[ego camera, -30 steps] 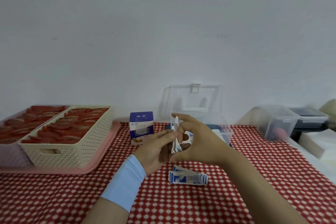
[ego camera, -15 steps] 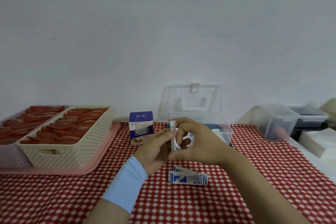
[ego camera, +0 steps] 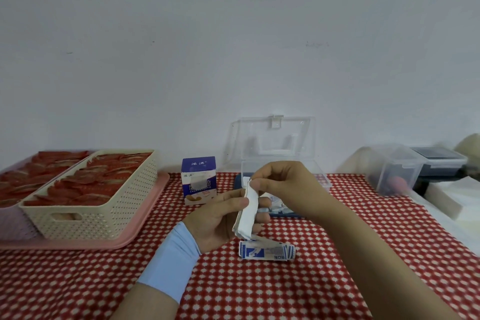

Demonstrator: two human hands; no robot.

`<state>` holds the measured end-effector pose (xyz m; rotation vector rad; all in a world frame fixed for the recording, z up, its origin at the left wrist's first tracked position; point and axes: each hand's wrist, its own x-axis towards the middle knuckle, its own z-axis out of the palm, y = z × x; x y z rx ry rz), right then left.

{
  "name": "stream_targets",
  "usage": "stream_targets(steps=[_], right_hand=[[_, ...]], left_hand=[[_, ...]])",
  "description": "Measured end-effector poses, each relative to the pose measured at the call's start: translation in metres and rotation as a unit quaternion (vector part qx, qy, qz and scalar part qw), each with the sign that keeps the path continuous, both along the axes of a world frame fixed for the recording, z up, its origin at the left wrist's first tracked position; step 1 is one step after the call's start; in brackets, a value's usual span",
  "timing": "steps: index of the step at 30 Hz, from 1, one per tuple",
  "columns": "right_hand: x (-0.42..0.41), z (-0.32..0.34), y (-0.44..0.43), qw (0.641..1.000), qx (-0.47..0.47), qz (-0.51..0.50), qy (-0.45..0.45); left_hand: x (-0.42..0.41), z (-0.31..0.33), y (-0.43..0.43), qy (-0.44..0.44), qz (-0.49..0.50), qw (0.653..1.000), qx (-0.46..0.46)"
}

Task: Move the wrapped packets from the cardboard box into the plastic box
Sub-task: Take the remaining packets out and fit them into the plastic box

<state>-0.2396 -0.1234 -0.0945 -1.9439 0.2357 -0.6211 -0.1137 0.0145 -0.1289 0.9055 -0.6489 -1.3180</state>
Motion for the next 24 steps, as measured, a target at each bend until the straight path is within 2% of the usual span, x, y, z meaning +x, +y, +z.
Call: stream_targets(steps=[6, 11, 13, 14, 16, 17, 18, 21, 24], right_hand=[[-0.008, 0.002, -0.008, 0.995, 0.046, 0.054, 0.066], [-0.01, 0.003, -0.012, 0.994, 0.002, 0.074, 0.077], [-0.01, 0.005, -0.015, 0.995, -0.029, 0.052, 0.077], [-0.009, 0.007, -0.018, 0.996, -0.038, 0.034, 0.075], [-0.008, 0.015, -0.022, 0.996, -0.054, -0.007, 0.075], [-0.007, 0.021, -0.024, 0.995, -0.06, -0.026, 0.076], [-0.005, 0.027, -0.027, 0.994, -0.061, -0.042, 0.077], [0.0, 0.051, -0.035, 0.994, -0.038, -0.061, 0.083], [0.001, 0.075, -0.049, 0.991, -0.054, -0.071, 0.1]], left_hand=[[0.004, -0.004, -0.001, -0.032, -0.077, 0.996, -0.009], [0.001, -0.001, -0.001, -0.033, -0.041, 0.999, 0.009], [0.001, 0.008, -0.004, -0.116, 0.008, 0.992, 0.038], [0.001, 0.014, -0.005, -0.208, 0.044, 0.976, 0.055], [0.001, 0.03, -0.009, -0.404, 0.121, 0.903, 0.077], [0.001, 0.036, -0.012, -0.464, 0.15, 0.869, 0.081], [0.0, 0.043, -0.015, -0.489, 0.171, 0.852, 0.077], [-0.001, 0.062, -0.03, -0.492, 0.217, 0.841, 0.064], [0.0, 0.076, -0.051, -0.469, 0.228, 0.852, 0.046]])
